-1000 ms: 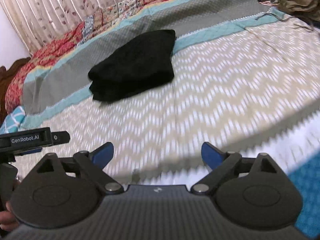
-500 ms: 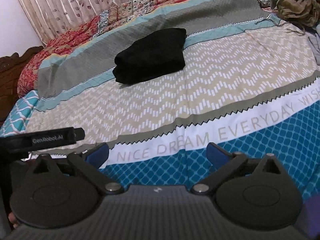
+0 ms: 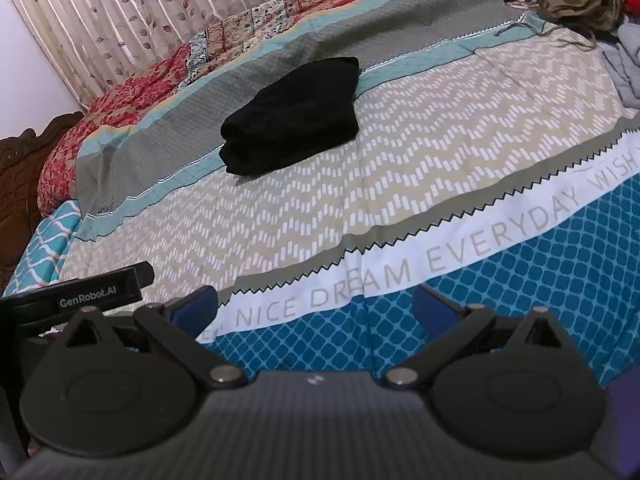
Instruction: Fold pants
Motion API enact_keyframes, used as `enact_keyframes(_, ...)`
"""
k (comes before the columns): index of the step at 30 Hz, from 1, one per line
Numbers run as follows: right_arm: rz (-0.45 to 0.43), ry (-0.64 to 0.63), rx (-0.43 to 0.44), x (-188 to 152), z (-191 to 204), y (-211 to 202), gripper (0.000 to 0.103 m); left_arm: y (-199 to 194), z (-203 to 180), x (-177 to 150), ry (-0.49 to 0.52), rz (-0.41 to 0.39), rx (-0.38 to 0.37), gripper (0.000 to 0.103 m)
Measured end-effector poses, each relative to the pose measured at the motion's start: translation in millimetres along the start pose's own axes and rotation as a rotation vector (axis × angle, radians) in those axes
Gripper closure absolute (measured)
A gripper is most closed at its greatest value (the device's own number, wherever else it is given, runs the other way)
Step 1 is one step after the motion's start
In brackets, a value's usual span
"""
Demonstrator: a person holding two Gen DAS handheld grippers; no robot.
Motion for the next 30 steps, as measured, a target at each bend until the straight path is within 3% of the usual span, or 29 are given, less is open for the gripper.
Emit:
enact_keyframes(7,0.015,0.009,0.008,-0.9,-3.4,2.6,0.0,2.2,3.8,1.1,0.028,-0.008,0.085,0.0)
enact_keyframes(30,-0.001,0.049,-0.011,3.5,-12.1,2.2,0.0,6.5,22.6,5.9,0.057,-0.004,0.25,0.0)
Point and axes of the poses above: each gripper's, at about its wrist camera, not at the fingertips, and y roughly the way its jaws point, z to its left, x to its top, the point moved 5 cm from there along y, roughly the way its jaws point, and after that the axes turned 12 degrees about -x, right-handed, at the moved point
